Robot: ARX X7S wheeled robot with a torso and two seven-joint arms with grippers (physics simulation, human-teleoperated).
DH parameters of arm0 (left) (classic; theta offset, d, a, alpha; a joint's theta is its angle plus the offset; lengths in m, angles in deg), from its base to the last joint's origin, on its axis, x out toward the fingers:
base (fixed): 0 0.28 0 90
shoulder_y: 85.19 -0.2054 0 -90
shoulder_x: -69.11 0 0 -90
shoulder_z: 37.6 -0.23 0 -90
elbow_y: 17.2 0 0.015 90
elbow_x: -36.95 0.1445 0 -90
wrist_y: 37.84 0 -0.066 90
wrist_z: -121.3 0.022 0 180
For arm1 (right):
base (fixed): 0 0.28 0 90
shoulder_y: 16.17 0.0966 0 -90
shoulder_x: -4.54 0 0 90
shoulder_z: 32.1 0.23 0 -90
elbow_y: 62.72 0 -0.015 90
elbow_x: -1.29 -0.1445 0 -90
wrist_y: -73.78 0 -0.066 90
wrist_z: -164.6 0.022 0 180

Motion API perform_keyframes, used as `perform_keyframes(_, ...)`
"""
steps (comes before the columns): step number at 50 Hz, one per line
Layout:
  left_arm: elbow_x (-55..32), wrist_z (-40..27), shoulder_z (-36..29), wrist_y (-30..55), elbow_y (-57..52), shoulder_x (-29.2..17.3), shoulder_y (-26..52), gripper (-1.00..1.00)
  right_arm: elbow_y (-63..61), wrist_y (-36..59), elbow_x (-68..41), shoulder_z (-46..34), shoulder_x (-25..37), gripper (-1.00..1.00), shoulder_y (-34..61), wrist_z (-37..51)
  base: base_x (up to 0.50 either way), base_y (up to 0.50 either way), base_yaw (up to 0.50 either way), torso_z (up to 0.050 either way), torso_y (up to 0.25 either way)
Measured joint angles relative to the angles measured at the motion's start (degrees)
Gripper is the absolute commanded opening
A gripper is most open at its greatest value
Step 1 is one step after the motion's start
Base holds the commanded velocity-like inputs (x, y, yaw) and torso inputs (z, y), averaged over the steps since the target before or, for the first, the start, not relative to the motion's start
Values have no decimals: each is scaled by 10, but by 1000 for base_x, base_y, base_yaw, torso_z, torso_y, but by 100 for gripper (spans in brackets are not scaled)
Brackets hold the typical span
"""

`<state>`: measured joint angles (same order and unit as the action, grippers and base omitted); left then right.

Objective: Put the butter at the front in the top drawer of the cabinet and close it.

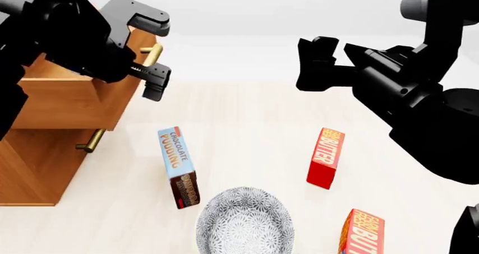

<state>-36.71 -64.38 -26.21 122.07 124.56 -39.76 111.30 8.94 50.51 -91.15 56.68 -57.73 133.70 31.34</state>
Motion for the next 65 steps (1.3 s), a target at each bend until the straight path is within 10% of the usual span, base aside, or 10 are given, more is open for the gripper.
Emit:
perform_keyframes(39,-138,-24,48,-125,127,40,-5,100,2,-5,-26,-16,5,100,9,16,9,-2,-11,-2,0)
perform_keyframes(65,93,-421,256,-355,-872,-241,-197,100,-10,-19,-23,-16,9,100,-5,10,0,-1,-1,0,0)
